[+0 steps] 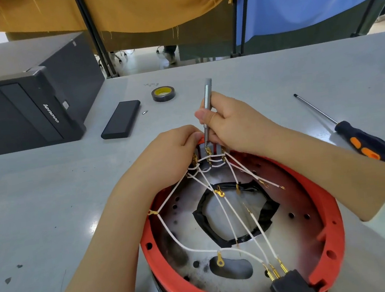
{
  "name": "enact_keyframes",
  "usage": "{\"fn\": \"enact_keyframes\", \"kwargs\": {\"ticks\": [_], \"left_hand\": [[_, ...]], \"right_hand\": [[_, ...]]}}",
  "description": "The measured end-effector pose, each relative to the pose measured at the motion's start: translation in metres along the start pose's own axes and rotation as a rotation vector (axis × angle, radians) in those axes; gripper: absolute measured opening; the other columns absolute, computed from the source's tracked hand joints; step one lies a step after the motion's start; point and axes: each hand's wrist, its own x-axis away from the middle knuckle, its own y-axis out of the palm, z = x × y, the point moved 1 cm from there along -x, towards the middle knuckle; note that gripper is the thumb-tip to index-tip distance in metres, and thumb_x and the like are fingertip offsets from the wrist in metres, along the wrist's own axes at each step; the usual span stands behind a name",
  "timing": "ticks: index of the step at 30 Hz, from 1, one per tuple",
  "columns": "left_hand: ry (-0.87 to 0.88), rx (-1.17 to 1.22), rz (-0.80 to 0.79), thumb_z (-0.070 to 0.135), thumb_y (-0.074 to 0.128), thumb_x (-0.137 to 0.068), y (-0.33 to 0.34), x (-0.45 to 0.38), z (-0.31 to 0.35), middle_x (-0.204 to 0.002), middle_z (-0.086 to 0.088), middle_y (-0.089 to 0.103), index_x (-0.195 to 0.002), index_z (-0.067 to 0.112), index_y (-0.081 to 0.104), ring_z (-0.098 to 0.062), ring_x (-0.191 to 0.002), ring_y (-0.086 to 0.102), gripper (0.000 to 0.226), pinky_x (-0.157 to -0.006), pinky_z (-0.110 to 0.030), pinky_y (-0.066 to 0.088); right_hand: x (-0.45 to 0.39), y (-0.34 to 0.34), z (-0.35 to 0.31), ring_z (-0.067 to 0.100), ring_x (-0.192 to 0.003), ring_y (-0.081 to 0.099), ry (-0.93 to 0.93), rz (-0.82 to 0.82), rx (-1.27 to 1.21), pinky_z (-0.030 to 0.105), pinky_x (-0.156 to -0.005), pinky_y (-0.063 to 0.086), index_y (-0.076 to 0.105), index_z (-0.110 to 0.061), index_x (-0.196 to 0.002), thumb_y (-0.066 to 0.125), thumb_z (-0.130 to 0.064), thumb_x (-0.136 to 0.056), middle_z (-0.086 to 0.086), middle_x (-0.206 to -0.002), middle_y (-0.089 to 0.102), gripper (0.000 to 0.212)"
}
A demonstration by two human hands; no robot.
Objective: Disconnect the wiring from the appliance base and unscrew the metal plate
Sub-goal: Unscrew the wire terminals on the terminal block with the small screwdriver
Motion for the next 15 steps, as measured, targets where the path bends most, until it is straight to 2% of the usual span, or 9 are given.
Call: {"fn": "enact_keyframes", "kwargs": {"ticks": [3,5,9,12,15], "left_hand": [[0.001,-0.005,-0.004,0.032,0.033,-0.101,0.0,0.0,0.0,-0.073,0.005,0.056,-0.097,0.022,0.06,-0.006,-0.068,0.05,0.029,-0.059,-0.023,0.036],[0.003,-0.004,-0.003,0.031,0.033,-0.101,0.0,0.0,0.0,-0.073,0.005,0.056,-0.096,0.022,0.06,-0.006,-0.068,0.05,0.029,-0.058,-0.022,0.036],[0.002,0.002,-0.014,0.033,0.033,-0.101,0.0,0.0,0.0,-0.07,0.009,0.055,-0.084,0.032,0.055,-0.004,-0.065,0.05,0.028,-0.056,-0.022,0.033],[0.004,0.016,-0.009,0.034,0.033,-0.101,0.0,0.0,0.0,-0.069,0.011,0.055,-0.076,0.037,0.05,-0.003,-0.064,0.049,0.031,-0.055,-0.022,0.031],[0.006,0.022,-0.006,0.034,0.033,-0.101,0.0,0.001,0.001,-0.07,0.007,0.056,-0.079,0.033,0.053,-0.006,-0.065,0.05,0.03,-0.057,-0.025,0.033]], "right_hand": [[-0.01,-0.003,-0.005,0.0,-0.029,0.045,0.066,-0.09,-0.001,0.013,-0.035,0.031,0.041,-0.027,-0.08,0.041,-0.03,-0.101,-0.008,-0.055,0.048,0.021],[-0.012,-0.003,-0.005,0.001,-0.027,0.044,0.062,-0.104,0.004,0.012,-0.032,0.03,0.041,-0.026,-0.08,0.041,-0.03,-0.101,-0.005,-0.056,0.046,0.021],[-0.001,-0.001,0.001,0.001,-0.034,0.048,-0.027,-0.02,-0.074,0.011,-0.04,0.033,0.044,-0.027,-0.083,0.042,-0.028,-0.1,-0.011,-0.041,0.051,0.017],[0.002,0.0,0.006,0.003,-0.035,0.047,-0.075,0.029,-0.136,0.011,-0.043,0.032,0.044,-0.03,-0.084,0.043,-0.027,-0.1,-0.01,-0.04,0.049,0.016],[0.003,0.001,0.005,0.005,-0.038,0.043,-0.102,0.028,-0.088,0.02,-0.049,0.036,0.043,-0.036,-0.083,0.043,-0.03,-0.099,-0.005,-0.045,0.047,0.017]]}}
